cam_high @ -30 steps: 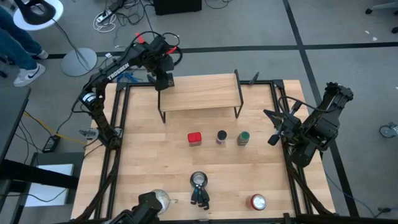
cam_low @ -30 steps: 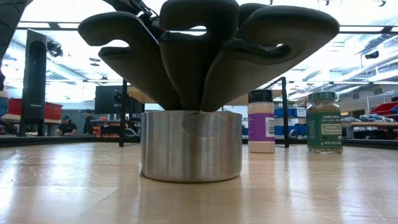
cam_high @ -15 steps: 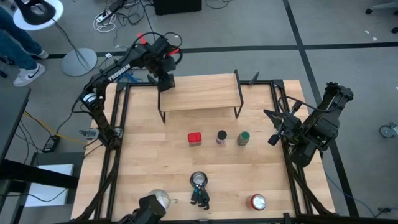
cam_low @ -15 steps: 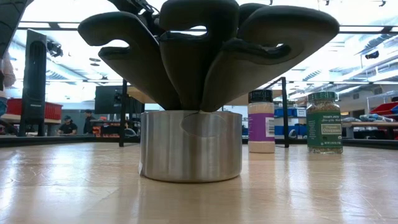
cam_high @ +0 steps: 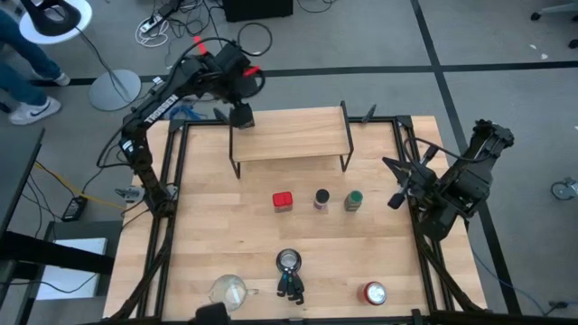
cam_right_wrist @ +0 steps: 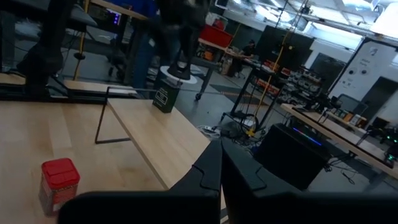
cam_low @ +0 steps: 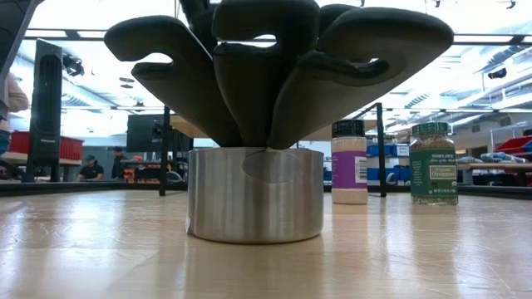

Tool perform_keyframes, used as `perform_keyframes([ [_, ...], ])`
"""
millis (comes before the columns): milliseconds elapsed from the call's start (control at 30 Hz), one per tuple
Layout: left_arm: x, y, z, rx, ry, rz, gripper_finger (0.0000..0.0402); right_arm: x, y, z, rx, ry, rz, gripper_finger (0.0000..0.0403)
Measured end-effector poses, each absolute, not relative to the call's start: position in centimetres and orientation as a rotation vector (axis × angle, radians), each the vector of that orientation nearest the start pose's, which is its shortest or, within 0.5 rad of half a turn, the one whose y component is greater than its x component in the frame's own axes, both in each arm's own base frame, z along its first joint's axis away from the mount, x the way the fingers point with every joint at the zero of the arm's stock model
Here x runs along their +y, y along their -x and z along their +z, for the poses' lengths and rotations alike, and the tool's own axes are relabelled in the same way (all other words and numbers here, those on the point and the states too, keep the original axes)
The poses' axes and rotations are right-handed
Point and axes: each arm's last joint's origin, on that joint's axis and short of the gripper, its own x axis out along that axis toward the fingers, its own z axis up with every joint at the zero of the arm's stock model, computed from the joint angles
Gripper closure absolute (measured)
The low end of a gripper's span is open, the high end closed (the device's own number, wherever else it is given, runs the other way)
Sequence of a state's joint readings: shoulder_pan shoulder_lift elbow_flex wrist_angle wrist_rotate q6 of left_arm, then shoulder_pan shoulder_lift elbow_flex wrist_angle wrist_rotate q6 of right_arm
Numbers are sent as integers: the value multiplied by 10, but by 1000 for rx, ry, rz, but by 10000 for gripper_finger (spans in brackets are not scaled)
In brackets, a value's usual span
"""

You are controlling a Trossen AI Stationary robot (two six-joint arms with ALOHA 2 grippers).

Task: Shelf spices
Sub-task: Put the black seasoning can on the shelf

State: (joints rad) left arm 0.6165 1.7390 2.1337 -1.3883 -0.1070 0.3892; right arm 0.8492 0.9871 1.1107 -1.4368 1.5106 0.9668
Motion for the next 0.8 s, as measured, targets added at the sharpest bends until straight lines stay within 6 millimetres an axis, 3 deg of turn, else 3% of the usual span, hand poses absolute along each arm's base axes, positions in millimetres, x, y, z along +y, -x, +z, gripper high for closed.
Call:
perform_keyframes([
  [167, 158, -270, 439, 1088, -113, 385, 139, 74, -108, 346, 192, 304, -711, 397],
  [367, 135, -282, 419, 1259, -237, 446, 238, 71, -111, 345, 219, 289, -727, 399],
  [600, 141, -283, 386, 1415, -217, 434, 377, 70, -113, 345, 226, 274, -744, 397],
  [667, 145, -283, 376, 1447, -204, 431, 394, 69, -113, 345, 227, 274, -747, 396],
  [800, 157, -281, 358, 1497, -194, 427, 391, 70, -114, 346, 228, 278, -745, 398],
])
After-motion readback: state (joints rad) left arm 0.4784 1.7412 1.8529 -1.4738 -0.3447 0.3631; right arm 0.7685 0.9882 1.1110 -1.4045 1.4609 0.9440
